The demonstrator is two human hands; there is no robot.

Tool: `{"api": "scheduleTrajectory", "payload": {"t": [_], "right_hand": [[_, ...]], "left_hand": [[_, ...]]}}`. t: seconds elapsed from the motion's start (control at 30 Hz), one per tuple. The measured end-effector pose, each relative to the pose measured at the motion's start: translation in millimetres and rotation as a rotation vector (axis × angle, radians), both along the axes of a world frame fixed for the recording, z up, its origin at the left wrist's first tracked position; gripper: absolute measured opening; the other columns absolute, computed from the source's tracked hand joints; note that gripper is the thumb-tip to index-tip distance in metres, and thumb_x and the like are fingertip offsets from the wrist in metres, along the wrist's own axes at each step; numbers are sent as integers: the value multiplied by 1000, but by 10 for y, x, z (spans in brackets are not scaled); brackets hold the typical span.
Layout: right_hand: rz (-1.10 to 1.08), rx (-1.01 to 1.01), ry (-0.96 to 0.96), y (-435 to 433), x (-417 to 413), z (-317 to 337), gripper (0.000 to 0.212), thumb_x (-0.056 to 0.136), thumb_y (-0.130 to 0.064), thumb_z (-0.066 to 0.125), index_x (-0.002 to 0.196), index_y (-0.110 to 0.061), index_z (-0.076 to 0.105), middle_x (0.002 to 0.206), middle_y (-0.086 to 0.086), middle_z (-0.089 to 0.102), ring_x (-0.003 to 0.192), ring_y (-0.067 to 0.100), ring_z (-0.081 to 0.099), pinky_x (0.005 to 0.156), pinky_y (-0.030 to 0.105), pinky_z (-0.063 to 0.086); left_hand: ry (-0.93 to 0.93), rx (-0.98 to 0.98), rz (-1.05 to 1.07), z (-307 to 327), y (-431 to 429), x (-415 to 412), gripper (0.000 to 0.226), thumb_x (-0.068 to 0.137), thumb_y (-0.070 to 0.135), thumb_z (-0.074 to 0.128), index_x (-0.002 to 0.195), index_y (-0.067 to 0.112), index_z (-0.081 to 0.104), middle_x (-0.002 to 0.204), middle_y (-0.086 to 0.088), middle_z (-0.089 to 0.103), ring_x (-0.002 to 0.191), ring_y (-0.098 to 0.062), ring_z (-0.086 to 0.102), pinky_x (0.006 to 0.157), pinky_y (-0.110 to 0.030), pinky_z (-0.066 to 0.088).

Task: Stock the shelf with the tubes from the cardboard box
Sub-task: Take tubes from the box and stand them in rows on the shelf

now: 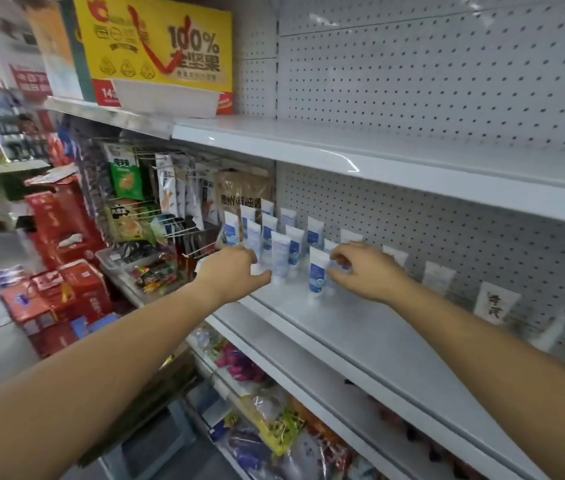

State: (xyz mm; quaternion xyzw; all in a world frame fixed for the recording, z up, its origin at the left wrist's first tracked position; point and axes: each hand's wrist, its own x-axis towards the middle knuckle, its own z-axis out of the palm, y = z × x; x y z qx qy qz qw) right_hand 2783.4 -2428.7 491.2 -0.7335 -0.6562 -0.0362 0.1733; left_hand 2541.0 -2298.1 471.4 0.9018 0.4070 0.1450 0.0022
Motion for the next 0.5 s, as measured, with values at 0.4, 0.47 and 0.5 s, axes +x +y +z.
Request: {"api": "scheduleTrajectory", "payload": {"t": [0.4,0.47,0.5], "right_hand": [[273,-69,-6,1760,-1708,-508,40,90,-51,53,116,-22,60,109,-2,61,102,17,56,86,39,51],[314,-89,-8,2006,-1929,-607,37,90,-51,52,112,-22,59,105,-3,60,99,18,56,82,39,51],[336,-99,-14,2130,-2032,-655,36,90,-53,50,110,-24,58,102,-4,58,98,17,55,79,38,50]], "left_hand": [[17,-81,243,-448,1050,-1894,65,74,79,30,79,22,61,85,1,61,81,-21,61,69,-39,55],[6,-101,292,-573,1202,-2140,62,74,75,36,85,21,63,87,2,62,80,-20,62,68,-40,57],[-1,-114,312,-626,1274,-2246,60,73,73,39,86,20,63,87,2,62,80,-20,61,68,-40,57]]}}
